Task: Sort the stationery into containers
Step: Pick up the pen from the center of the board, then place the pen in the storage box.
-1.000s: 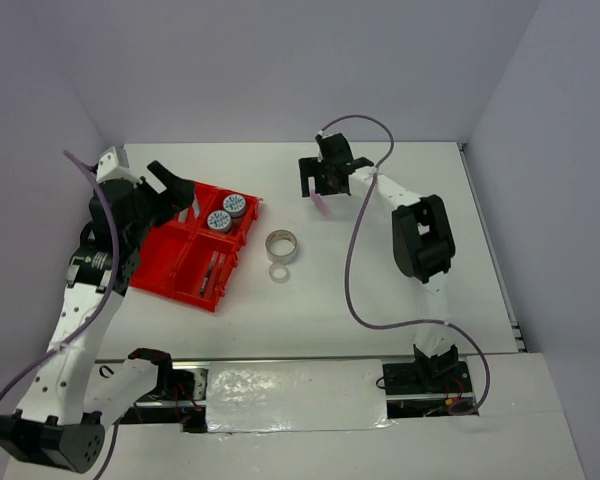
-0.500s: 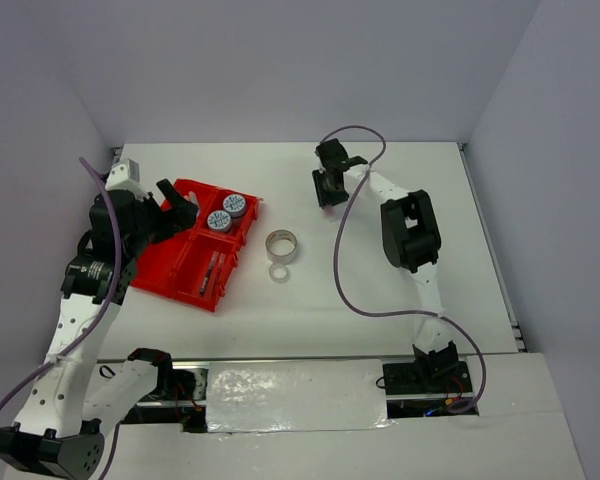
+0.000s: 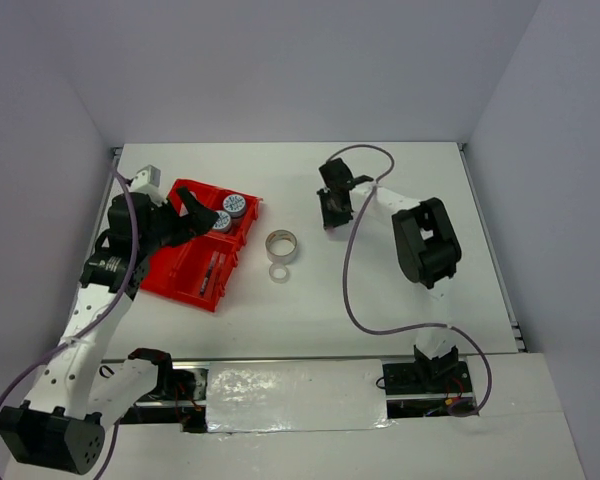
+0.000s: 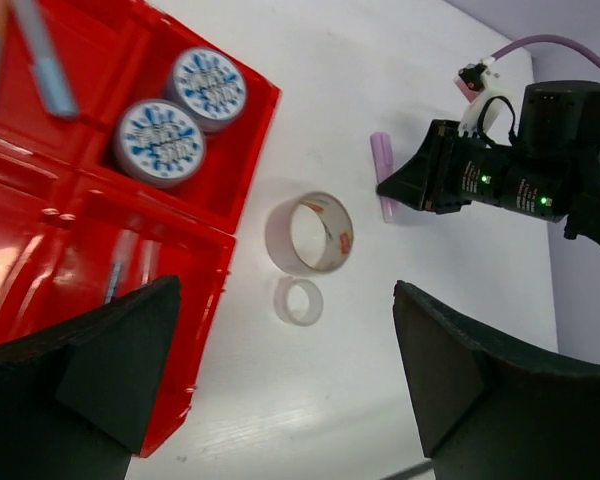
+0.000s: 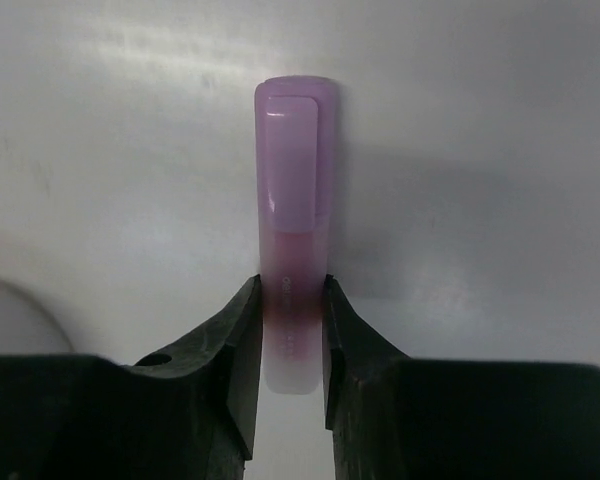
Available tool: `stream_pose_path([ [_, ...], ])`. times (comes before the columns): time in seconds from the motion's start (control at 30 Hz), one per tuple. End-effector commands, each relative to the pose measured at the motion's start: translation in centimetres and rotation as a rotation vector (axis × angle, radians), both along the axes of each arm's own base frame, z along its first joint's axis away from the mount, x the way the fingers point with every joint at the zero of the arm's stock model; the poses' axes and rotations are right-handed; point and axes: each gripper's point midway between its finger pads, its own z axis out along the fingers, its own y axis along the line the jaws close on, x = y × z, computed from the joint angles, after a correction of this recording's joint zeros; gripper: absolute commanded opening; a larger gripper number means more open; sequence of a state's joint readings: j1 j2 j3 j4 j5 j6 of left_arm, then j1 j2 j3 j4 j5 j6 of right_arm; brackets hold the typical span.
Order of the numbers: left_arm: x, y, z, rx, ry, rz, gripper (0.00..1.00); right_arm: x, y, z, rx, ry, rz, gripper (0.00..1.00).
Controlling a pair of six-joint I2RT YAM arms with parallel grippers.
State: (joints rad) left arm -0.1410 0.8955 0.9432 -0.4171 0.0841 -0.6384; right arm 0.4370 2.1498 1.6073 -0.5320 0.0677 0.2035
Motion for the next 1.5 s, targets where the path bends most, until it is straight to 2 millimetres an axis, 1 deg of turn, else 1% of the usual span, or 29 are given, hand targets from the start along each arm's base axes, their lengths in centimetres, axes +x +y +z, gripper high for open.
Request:
stream_pose_path([
  [0.0, 0.7, -4.4, 1.3, -0.183, -0.049, -0.178, 0.99, -3.5, 0.9, 2.7, 0.134, -0.021, -0.063, 0.0],
  [0.07, 1.5, -6.1, 1.6, -0.247, -0.09, -0.244, 0.99, -3.2, 0.9, 4.8, 0.123, -0.132, -0.137, 0.0],
  [0.1, 1.4, -7.4, 1.3, -0.287, -0.084, -0.28, 0.99, -3.9, 1.1, 6.4, 0.134, -0.174, -0.14, 0.0],
  [0.13, 1.7, -8.4, 2.6, -0.313, -0.137, -0.323, 0.99, -4.1, 1.4, 7.1, 0.144, -0.199, -0.143, 0.0],
  [0.17, 1.7, -9.6, 2.2, -0.336, -0.119, -0.347, 0.99, -5.0, 2.7, 8.9, 0.191, -0.243, -0.11, 0.0],
  [0.23, 2.1, -10.8, 3.0, -0.356, -0.151, -0.376, 0.99, -6.3, 4.9, 10.7, 0.259, -0.287, -0.032, 0.0],
  [0.27, 2.2, -11.8, 2.5, -0.368, -0.128, -0.393, 0.99, -8.0, 7.1, 12.7, 0.335, -0.323, 0.045, 0.0],
  [0.33, 2.5, -13.0, 2.8, -0.379, -0.134, -0.428, 0.97, -9.9, 9.4, 14.5, 0.413, -0.362, 0.131, 0.0],
  [0.37, 2.4, -13.6, 2.9, -0.384, -0.131, -0.444, 0.97, -11.0, 10.4, 16.5, 0.488, -0.414, 0.175, 0.0],
  [0.4, 2.4, -13.8, 3.1, -0.387, -0.131, -0.448, 0.97, -12.6, 11.9, 17.3, 0.539, -0.421, 0.23, 0.0],
  [0.43, 2.6, -14.0, 2.9, -0.387, -0.126, -0.448, 0.97, -13.0, 12.6, 18.7, 0.588, -0.461, 0.253, 0.0],
  [0.5, 2.6, -14.4, 2.5, -0.38, -0.113, -0.446, 0.96, -14.6, 13.2, 20.3, 0.662, -0.487, 0.287, 0.0],
  [0.6, 2.8, -14.2, 1.9, -0.365, -0.093, -0.421, 0.96, -16.6, 14.5, 21.7, 0.724, -0.494, 0.353, 0.0],
  [0.73, 3.1, -13.8, 0.8, -0.345, -0.065, -0.39, 0.94, -17.8, 15.5, 23.7, 0.78, -0.525, 0.408, 0.0],
  [0.83, 3.1, -14.2, 0.9, -0.363, -0.069, -0.413, 0.82, -18.4, 16.8, 24.1, 0.809, -0.506, 0.453, 0.0],
  [0.93, 3.1, -14.7, 1.3, -0.372, -0.08, -0.439, 0.37, -19.4, 17.9, 24.8, 0.864, -0.497, 0.52, 0.0],
  [0.97, 3.3, -14.7, 1.5, -0.366, -0.085, -0.444, 0.11, -19.5, 18.1, 25.0, 0.876, -0.497, 0.53, 0.0],
  [1.0, 3.3, -14.6, 1.3, -0.354, -0.069, -0.437, 0.03, -19.6, 18.2, 24.9, 0.882, -0.494, 0.535, 0.04],
  [1.03, 3.8, -14.3, 0.7, -0.32, -0.061, -0.428, 0.0, -19.2, 17.9, 24.7, 0.877, -0.508, 0.507, 0.41],
  [1.07, 4.5, -13.9, 1.6, -0.289, -0.078, -0.406, 0.0, -18.5, 17.4, 24.3, 0.865, -0.51, 0.452, 0.84],
  [1.1, 5.4, -12.0, -0.2, -0.211, -0.014, -0.305, 0.0, -17.8, 16.4, 23.3, 0.825, -0.503, 0.397, 0.99],
  [1.13, 6.8, -9.8, 0.9, -0.125, -0.049, -0.233, 0.0, -17.0, 15.6, 22.6, 0.791, -0.507, 0.341, 1.0],
  [1.17, 7.7, -7.7, 0.6, -0.062, -0.034, -0.138, 0.0, -16.1, 14.5, 21.9, 0.766, -0.506, 0.3, 1.0],
  [1.2, 9.2, -3.8, -0.1, 0.035, -0.019, 0.047, 0.0, -15.9, 13.5, 20.8, 0.735, -0.49, 0.27, 1.0],
  [1.23, 9.7, -0.3, -0.4, 0.089, 0.015, 0.168, 0.0, -15.5, 12.7, 20.3, 0.712, -0.497, 0.237, 1.0],
  [1.3, 10.5, 4.0, -0.7, 0.187, 0.018, 0.327, 0.0, -15.2, 11.1, 19.5, 0.689, -0.501, 0.2, 1.0],
  [1.33, 11.5, 5.8, 0.7, 0.244, -0.04, 0.419, 0.0, -15.1, 10.7, 19.4, 0.682, -0.503, 0.196, 1.0],
  [1.4, 13.4, 7.3, 2.3, 0.354, -0.092, 0.457, 0.04, -15.5, 10.0, 19.3, 0.66, -0.506, 0.209, 1.0],
  [1.47, 14.8, 8.2, 2.7, 0.416, -0.081, 0.479, 0.04, -15.6, 9.7, 19.2, 0.636, -0.507, 0.22, 1.0],
])
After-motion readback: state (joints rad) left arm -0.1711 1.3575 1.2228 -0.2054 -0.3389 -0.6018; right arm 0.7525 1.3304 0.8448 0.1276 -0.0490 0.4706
